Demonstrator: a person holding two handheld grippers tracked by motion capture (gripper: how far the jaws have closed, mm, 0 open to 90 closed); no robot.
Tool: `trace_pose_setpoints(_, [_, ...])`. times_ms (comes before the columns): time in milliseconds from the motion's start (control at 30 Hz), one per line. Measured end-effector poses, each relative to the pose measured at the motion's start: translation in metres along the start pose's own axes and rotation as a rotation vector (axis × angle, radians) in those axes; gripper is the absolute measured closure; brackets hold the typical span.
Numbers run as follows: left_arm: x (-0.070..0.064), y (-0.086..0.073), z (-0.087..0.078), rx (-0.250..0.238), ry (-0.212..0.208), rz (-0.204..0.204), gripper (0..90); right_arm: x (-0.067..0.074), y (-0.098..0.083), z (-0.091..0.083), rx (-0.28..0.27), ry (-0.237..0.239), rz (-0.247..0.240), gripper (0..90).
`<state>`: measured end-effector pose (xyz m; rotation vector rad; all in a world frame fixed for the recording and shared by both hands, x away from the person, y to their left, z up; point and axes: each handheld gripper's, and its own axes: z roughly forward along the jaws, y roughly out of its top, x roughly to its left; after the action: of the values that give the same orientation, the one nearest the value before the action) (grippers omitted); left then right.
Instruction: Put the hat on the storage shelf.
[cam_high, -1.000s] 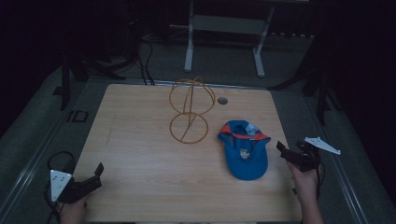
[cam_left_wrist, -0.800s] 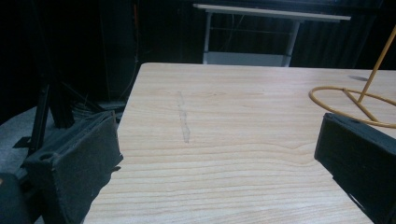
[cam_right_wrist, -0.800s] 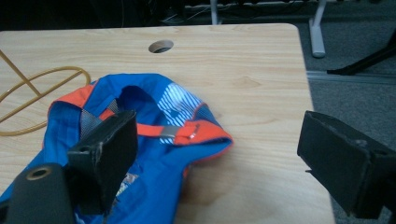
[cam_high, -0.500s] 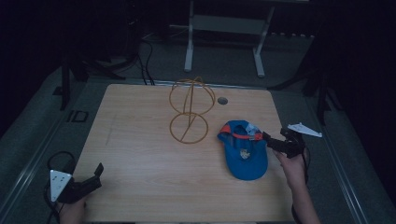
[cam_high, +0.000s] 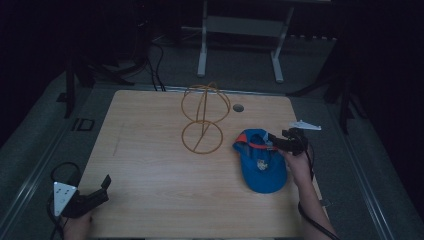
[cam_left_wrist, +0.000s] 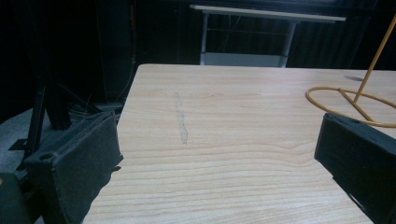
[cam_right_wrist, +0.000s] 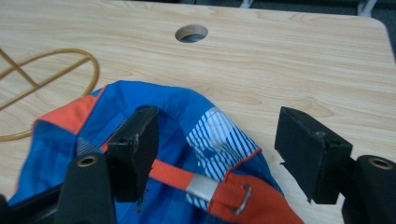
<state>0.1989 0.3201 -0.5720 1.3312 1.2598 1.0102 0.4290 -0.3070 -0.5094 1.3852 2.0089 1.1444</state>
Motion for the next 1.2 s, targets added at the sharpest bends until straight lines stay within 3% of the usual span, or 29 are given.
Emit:
trace_pose_setpoints(300, [0.001, 0.0, 0.0, -0.001, 0.0, -0.002, 0.5, -0.004, 0.0, 0.03, 0.097, -0.044, -0.014, 30.6])
trace_pose_setpoints(567, [0.001, 0.0, 0.0, -0.002, 0.003, -0.005, 0.5, -0.007, -0.006, 0.046, 0.169, -0.031, -0.024, 33.3])
trace_pose_setpoints(700, [0.001, 0.0, 0.0, -0.003, 0.014, -0.003, 0.5, -0.005, -0.011, 0.052, 0.226, -0.039, -0.08, 41.1])
trace_pose_setpoints(833, [0.001, 0.0, 0.0, -0.01, 0.026, -0.011, 0.5, -0.004, -0.013, 0.053, 0.235, -0.043, -0.104, 50.1])
trace_pose_setpoints(933, [0.002, 0.0, -0.001, -0.014, 0.028, -0.016, 0.5, 0.001, -0.014, 0.054, 0.243, -0.078, -0.152, 53.4])
trace_pose_setpoints(1033, [0.002, 0.001, -0.001, 0.005, 0.041, 0.007, 0.5, 0.003, -0.014, 0.054, 0.25, -0.077, -0.162, 57.1])
trace_pose_setpoints(1200, [0.002, 0.001, -0.002, 0.001, 0.047, 0.002, 0.6, 0.004, -0.015, 0.053, 0.251, -0.075, -0.174, 76.8])
